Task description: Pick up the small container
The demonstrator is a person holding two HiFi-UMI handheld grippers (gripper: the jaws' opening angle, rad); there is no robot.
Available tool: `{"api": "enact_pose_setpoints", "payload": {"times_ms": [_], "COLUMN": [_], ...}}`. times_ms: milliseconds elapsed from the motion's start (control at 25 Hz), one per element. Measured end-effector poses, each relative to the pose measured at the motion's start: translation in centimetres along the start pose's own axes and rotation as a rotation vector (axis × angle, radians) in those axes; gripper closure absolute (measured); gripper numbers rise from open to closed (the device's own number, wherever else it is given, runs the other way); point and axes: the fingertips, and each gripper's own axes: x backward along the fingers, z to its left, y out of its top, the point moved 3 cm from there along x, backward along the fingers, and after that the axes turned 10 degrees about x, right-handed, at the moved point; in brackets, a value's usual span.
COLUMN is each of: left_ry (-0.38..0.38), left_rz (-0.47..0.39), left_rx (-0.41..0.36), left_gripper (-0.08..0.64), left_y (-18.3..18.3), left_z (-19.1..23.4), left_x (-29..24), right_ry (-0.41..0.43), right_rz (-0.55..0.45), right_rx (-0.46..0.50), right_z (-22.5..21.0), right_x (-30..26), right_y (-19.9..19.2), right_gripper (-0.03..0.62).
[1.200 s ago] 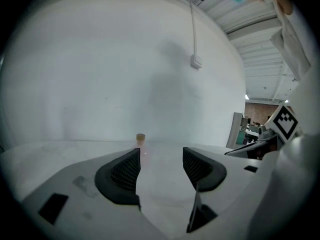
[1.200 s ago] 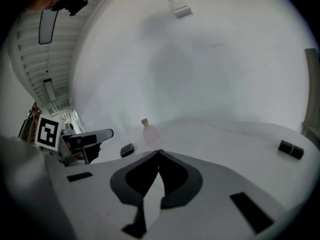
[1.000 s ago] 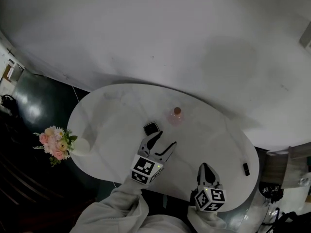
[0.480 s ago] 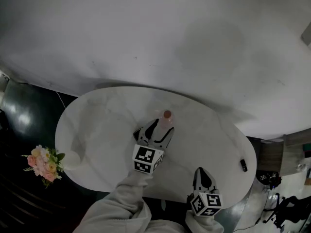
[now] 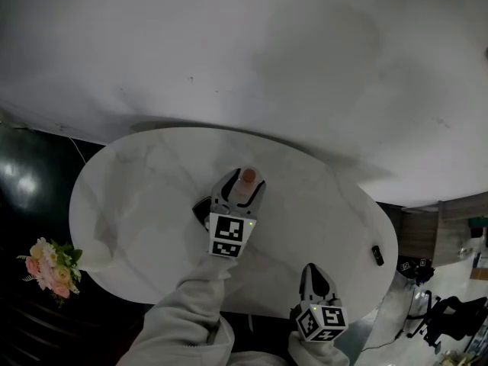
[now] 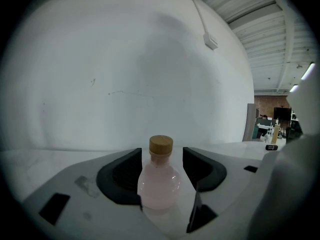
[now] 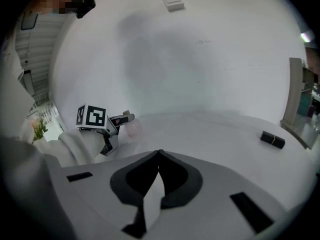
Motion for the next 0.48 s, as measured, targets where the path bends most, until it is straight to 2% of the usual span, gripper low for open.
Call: {"api": "enact_pose_setpoints", "payload": {"times_ms": [280,320,400,480], "left_ry": [0.017,0.021,0.031,0.038], "left_rz": [-0.026,-0.03,-0.035,-0.04], "left_rx": [-0.019,-0.022,-0.026,-0.032], "left_gripper": [0.317,0.332,0.407,0.413], "left_y": [0.3,0.4,0.5,0.5], "left_z": [0.1,0.1,0.2,0.3], "left_x": [-1.0,-1.1,-1.3,-1.4], "right_ry": [0.02,0.024,0.031,0.035], "right_rz": [0.011,0.013,0.016,0.019], "right_rx": [0.006,0.007,0.01,0.011], "right_z": [-0.2,-0.2,-0.1,-0.2], "right_x": [-0.6,-0.7,-0.8,-0.9], "right_y": [0.1,0.1,0.1,0.1], "right_gripper": [0.541,0.541,0.541,0.541]}}
